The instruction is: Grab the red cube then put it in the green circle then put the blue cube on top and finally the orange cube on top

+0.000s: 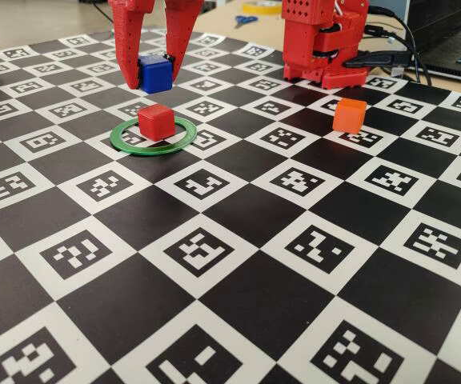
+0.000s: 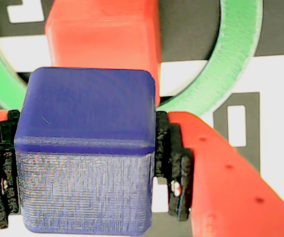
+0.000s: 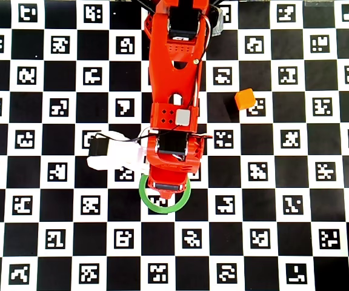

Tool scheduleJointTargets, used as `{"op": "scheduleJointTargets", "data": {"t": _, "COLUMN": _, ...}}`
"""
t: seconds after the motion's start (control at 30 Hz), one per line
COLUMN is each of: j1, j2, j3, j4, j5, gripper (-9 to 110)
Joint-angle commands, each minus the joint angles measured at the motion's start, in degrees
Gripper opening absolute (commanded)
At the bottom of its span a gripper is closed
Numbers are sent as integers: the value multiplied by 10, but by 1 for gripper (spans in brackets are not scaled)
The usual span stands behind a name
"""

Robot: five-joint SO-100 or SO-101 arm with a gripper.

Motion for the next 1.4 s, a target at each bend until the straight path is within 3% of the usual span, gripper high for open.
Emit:
{"op": "scheduleJointTargets", "data": {"t": 0.0, "j1": -1, "j2": 58, "j3": 0, "j4": -16, "j5": -3, "gripper": 10}}
{"op": "scheduleJointTargets", "data": {"t": 1.37, "j1": -8, "j2": 34, "j3": 63, "j4": -79, "j5": -2, "gripper": 10}}
